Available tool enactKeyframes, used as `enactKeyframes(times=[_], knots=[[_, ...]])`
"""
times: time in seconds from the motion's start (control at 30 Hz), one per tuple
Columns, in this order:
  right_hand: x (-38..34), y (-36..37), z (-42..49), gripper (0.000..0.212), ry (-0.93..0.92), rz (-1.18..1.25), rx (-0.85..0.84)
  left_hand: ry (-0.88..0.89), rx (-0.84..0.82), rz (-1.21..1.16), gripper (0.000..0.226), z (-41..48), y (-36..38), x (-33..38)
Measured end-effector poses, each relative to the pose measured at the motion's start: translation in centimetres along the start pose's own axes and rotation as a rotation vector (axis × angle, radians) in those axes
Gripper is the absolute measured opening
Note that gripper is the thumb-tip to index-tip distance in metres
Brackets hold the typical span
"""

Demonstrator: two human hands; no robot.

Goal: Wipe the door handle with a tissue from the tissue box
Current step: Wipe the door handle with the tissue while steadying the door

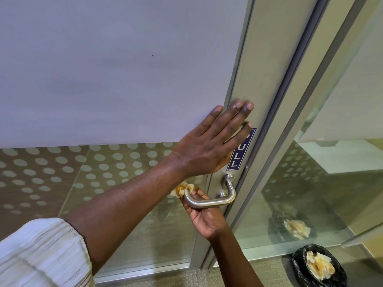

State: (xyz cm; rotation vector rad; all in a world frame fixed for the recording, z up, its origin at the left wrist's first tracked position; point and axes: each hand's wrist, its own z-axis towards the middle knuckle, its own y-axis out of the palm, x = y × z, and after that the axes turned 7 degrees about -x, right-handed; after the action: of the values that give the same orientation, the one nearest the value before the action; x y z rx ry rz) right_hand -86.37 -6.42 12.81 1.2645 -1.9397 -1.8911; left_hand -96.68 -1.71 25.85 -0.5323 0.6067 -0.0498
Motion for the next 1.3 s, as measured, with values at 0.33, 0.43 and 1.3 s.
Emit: enactKeyframes(times=[0.33, 0.43, 1.3], knots=[[-1.1, -3.3, -5.9, 0.031, -0.044, 0.177, 0.296, 0.003, 0.017, -0.010, 0.065, 0.0, 0.4, 0.1], [-3.3, -3.8, -7.0, 0.019, -0.356, -0.068, 0.410, 0.003, 0.021, -0.012, 0.064, 0.0, 0.5, 0.1], [0.8, 5.6, -2.4, 0.024, -0.491, -2.258, 0.063, 0.001, 0.028, -0.031, 0.060, 0.1, -0.1, 0.1]])
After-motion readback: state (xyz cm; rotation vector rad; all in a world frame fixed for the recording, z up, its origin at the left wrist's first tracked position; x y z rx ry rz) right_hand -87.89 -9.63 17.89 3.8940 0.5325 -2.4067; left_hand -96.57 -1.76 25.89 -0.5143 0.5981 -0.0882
